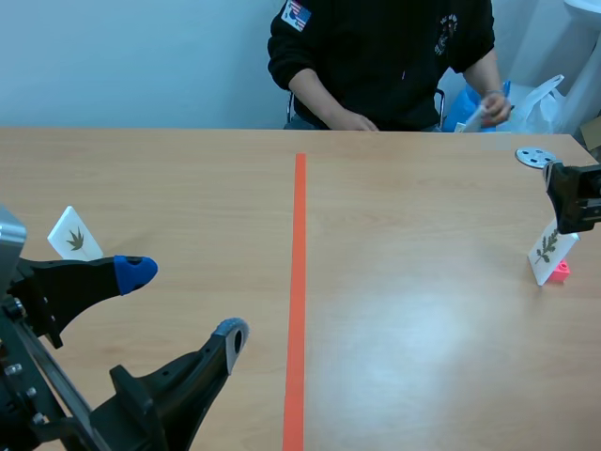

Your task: Sort the leaf by its shape. The table is split by an orange tape line. A compound leaf with several leaflets goes to the left side, a simple leaf with one blade goes to the right side. Return to the home posture when a red brick is placed on the table.

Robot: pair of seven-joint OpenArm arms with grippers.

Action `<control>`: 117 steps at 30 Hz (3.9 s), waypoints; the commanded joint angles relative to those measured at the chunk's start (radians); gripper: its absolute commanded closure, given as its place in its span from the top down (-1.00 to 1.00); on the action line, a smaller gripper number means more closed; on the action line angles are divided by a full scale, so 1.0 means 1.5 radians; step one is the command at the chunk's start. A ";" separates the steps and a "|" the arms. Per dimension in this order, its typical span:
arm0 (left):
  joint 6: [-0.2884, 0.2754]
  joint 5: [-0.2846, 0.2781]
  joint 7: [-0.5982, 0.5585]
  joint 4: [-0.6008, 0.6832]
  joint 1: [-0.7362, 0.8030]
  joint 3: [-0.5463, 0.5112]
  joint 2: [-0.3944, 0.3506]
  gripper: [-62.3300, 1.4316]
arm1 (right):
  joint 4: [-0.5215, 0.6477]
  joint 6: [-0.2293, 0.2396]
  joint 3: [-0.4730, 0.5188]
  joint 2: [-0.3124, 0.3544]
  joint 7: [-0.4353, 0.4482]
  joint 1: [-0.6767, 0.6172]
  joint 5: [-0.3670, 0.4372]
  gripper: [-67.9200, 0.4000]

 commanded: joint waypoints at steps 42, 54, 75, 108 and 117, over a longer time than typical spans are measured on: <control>0.016 0.016 -0.012 0.015 0.000 -0.033 0.002 1.00 | 0.415 0.149 0.037 -0.045 -0.020 -0.410 0.096 1.00; 0.016 0.016 -0.012 0.015 0.000 -0.033 0.002 1.00 | 0.415 0.147 0.037 -0.045 -0.020 -0.410 0.096 1.00; -0.020 0.030 0.001 -0.129 -0.153 0.010 0.009 1.00 | 0.415 0.144 0.037 -0.045 -0.020 -0.410 0.094 1.00; -0.088 0.043 -0.032 -0.066 -0.074 -0.051 0.046 1.00 | 0.182 0.107 -0.176 -0.049 -0.006 -0.144 -0.080 1.00; -0.088 0.043 -0.032 -0.063 -0.063 -0.052 0.046 1.00 | 0.007 0.107 -0.325 -0.100 0.059 0.007 -0.177 1.00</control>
